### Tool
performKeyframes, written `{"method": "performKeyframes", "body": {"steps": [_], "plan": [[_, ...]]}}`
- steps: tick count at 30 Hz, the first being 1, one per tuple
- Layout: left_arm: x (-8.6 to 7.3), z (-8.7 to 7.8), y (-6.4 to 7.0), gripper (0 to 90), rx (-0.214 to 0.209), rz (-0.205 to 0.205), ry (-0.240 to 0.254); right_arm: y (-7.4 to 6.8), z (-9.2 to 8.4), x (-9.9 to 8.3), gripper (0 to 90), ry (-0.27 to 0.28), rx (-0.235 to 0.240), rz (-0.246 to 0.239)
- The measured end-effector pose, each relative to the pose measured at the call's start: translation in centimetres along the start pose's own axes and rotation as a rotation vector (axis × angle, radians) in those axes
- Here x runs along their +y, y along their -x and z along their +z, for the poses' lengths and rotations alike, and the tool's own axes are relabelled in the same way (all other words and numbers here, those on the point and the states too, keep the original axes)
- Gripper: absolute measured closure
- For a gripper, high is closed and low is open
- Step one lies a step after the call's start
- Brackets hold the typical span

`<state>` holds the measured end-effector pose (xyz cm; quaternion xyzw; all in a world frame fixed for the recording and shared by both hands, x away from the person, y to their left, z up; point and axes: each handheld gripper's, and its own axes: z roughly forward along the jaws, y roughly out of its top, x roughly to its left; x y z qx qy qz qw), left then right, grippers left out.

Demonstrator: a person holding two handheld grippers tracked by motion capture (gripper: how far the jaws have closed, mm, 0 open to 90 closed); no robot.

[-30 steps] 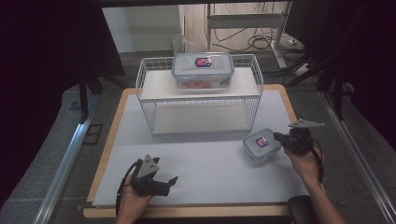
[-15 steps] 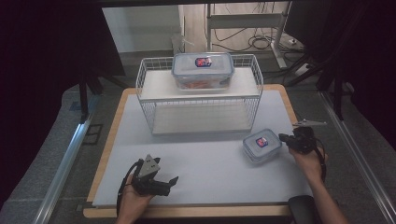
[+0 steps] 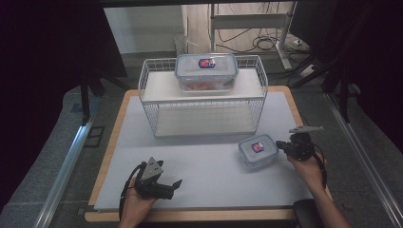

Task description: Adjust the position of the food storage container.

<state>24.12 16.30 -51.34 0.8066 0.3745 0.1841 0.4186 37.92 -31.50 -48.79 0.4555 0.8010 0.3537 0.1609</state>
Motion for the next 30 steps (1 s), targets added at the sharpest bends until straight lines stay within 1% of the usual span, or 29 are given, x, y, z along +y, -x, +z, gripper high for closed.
{"method": "performKeyframes", "body": {"steps": [3, 8, 16, 19, 30], "plan": [[0.0, 0.0, -0.1, 4.4, -0.002, -0.017, 0.010, -1.1, 0.2, 0.1, 89.7, -0.012, 0.022, -0.025], [0.0, 0.1, -0.2, 4.2, -0.006, -0.024, 0.008, -2.8, 0.8, 0.4, 89.7, -0.018, 0.054, -0.071], [0.1, 0.3, 0.0, 4.2, -0.009, -0.018, 0.004, -4.9, 1.5, 0.7, 89.7, -0.027, 0.103, -0.109], [0.1, 0.4, 0.0, 4.1, -0.011, -0.017, 0.002, -5.7, 1.7, 0.7, 89.7, -0.029, 0.132, -0.114], [0.1, 0.4, -0.1, 4.2, -0.009, -0.018, 0.002, -9.3, 2.7, 1.0, 89.6, -0.040, 0.225, -0.164]]}}
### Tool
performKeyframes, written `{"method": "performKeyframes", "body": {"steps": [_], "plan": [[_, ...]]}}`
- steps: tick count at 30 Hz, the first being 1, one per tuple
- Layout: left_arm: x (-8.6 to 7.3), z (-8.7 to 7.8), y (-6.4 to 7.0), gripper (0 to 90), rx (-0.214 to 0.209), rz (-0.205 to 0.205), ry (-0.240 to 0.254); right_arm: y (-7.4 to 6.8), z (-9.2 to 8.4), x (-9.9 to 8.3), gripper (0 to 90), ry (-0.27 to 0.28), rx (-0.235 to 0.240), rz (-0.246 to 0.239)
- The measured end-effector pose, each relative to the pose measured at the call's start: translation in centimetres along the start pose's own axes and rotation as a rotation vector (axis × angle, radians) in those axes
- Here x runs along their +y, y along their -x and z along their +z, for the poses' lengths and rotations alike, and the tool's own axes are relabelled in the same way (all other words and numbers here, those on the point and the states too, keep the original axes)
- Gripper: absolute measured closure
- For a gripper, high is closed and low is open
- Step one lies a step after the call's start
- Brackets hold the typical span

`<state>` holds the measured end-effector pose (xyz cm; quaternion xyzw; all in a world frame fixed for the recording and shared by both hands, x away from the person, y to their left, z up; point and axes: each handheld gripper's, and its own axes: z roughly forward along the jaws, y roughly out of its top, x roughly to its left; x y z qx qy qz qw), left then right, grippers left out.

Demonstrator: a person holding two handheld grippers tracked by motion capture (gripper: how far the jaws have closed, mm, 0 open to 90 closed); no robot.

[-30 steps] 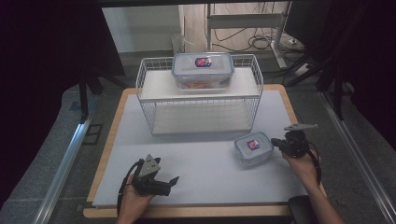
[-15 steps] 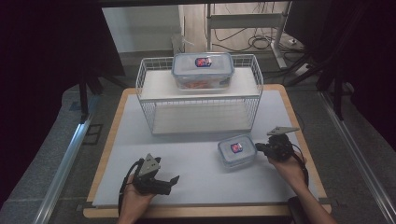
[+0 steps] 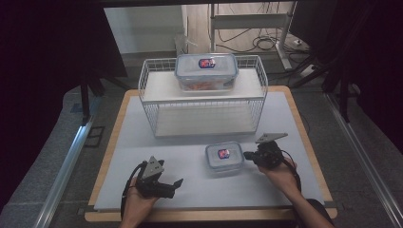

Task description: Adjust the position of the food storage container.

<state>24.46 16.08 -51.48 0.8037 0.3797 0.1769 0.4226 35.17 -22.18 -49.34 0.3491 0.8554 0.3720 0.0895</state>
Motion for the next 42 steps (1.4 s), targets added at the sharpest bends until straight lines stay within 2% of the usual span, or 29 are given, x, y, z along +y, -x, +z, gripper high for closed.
{"method": "performKeyframes", "body": {"steps": [10, 14, 17, 20, 23, 27, 34, 42], "plan": [[0.0, 0.0, 0.1, 4.2, -0.003, 0.000, -0.004, -2.2, 1.0, 0.4, 89.6, 0.003, 0.058, -0.039], [0.0, 0.1, 0.1, 4.2, -0.005, 0.003, -0.007, -2.5, 1.2, 0.5, 89.0, 0.005, 0.057, -0.065], [0.0, 0.0, 0.0, 4.3, -0.004, 0.001, -0.006, -2.4, 1.2, 0.5, 86.1, 0.003, 0.059, -0.061], [-0.1, -0.2, -0.1, 4.4, -0.004, 0.001, -0.006, -2.3, 1.1, 0.4, 81.4, -0.004, 0.020, -0.079], [-0.1, -0.2, -0.1, 4.8, -0.006, 0.002, -0.014, -1.9, 0.7, 0.3, 74.7, 0.007, 0.005, -0.081], [-0.1, -0.3, -0.1, 5.3, -0.008, 0.003, -0.022, -1.7, 0.3, -0.1, 62.2, 0.010, -0.021, -0.104], [-0.2, -0.3, -0.2, 5.4, -0.006, -0.001, -0.031, -1.2, -0.1, -0.7, 47.1, -0.005, -0.034, -0.129], [-0.2, -0.3, -0.3, 5.8, -0.004, -0.012, -0.050, -0.3, -0.6, -1.5, 34.4, 0.006, -0.039, -0.123]]}}
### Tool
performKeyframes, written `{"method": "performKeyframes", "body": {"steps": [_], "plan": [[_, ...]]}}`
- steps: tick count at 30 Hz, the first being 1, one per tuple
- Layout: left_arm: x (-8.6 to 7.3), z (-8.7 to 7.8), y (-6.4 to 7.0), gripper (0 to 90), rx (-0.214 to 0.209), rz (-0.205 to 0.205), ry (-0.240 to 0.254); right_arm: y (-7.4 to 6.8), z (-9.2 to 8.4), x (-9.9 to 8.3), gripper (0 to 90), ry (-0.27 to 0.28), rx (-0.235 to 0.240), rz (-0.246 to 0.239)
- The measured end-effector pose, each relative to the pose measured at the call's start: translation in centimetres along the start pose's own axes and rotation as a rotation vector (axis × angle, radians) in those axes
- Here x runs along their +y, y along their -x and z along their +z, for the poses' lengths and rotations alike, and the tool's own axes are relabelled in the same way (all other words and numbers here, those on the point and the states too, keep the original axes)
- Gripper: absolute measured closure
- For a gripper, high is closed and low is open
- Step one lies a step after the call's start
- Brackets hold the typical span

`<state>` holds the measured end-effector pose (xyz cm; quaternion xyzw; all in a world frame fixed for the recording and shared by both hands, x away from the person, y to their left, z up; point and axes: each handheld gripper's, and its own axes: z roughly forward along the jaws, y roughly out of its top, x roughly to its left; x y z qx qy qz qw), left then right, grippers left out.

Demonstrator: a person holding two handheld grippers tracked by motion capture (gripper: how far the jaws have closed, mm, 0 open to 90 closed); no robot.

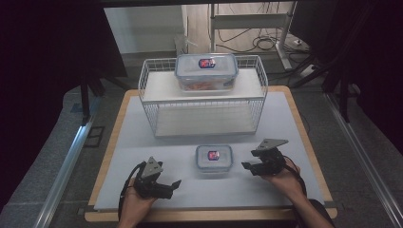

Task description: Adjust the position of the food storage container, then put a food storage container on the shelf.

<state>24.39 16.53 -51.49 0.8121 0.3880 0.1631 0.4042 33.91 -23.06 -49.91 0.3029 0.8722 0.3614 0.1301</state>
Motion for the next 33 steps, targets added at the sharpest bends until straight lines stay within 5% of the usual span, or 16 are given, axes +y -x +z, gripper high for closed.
{"method": "performKeyframes", "body": {"steps": [19, 33], "plan": [[-0.16, 0.24, -0.20, 5.7, 0.000, 0.000, -0.015, 0.89, 0.03, -0.56, 25.0, 0.001, 0.010, 0.008], [-0.02, -0.01, -0.14, 11.1, 0.004, -0.001, 0.030, 1.10, -0.24, -0.45, 18.8, 0.034, 0.012, 0.031]]}}
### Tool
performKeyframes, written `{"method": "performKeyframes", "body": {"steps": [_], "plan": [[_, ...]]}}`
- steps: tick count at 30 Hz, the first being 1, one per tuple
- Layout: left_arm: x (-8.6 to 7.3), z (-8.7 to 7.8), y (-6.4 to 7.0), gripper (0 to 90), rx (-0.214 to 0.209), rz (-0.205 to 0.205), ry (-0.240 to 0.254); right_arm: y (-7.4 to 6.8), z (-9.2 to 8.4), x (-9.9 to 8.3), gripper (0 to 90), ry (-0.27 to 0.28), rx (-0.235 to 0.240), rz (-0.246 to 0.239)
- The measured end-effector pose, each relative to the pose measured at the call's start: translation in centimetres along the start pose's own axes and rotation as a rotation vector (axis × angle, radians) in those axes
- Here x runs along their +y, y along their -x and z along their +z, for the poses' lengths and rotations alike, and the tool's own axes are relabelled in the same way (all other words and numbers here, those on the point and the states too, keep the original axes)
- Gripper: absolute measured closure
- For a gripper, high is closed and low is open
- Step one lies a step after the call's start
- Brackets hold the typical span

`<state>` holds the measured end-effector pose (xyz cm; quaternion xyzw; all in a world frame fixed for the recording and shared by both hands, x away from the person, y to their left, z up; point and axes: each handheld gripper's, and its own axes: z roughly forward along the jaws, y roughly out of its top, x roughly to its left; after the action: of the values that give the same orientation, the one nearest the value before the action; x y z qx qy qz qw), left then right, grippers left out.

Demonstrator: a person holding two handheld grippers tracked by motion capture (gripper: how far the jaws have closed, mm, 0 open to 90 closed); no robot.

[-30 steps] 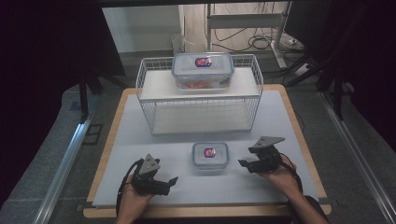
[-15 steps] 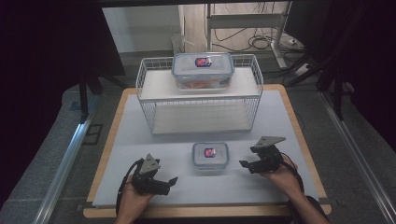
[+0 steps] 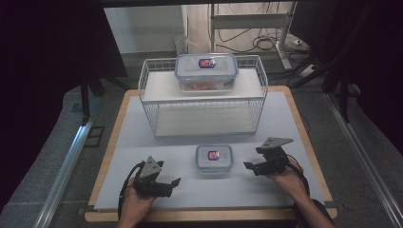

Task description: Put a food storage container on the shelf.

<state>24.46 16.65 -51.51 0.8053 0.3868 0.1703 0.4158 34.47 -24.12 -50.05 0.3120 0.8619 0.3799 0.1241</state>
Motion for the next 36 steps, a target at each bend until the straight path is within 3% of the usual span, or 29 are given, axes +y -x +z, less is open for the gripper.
{"method": "performKeyframes", "body": {"steps": [4, 8, 13, 17, 24, 28, 31, 36], "plan": [[0.2, 0.3, 0.0, 7.9, -0.003, -0.019, -0.027, 0.0, 0.1, 0.0, 14.3, 0.008, 0.012, 0.008], [0.8, 0.8, -0.1, 4.0, -0.004, -0.006, -0.061, -0.1, 0.2, 0.1, 10.8, 0.007, 0.020, 0.014], [2.2, 1.2, -0.6, 3.7, -0.070, -0.066, -0.067, -0.2, 0.4, 0.2, 8.7, -0.005, 0.034, 0.006], [3.2, 1.7, -1.3, 5.2, -0.137, -0.129, -0.049, -0.2, 0.5, 0.5, 6.6, -0.010, 0.062, 0.054], [4.2, 3.5, -1.9, 11.7, -0.207, -0.167, -0.052, -0.3, 1.0, 1.2, 1.8, -0.035, 0.092, 0.112], [5.0, 4.6, -1.9, 14.4, -0.230, -0.167, -0.064, -0.4, 1.0, 1.9, 9.1, -0.029, 0.109, 0.131], [5.6, 5.5, -2.0, 15.4, -0.250, -0.174, -0.066, -0.4, 0.9, 2.3, 16.5, -0.022, 0.147, 0.155], [6.0, 6.6, -2.4, 16.4, -0.278, -0.191, -0.077, -0.4, 1.2, 2.6, 20.9, -0.034, 0.171, 0.161]]}}
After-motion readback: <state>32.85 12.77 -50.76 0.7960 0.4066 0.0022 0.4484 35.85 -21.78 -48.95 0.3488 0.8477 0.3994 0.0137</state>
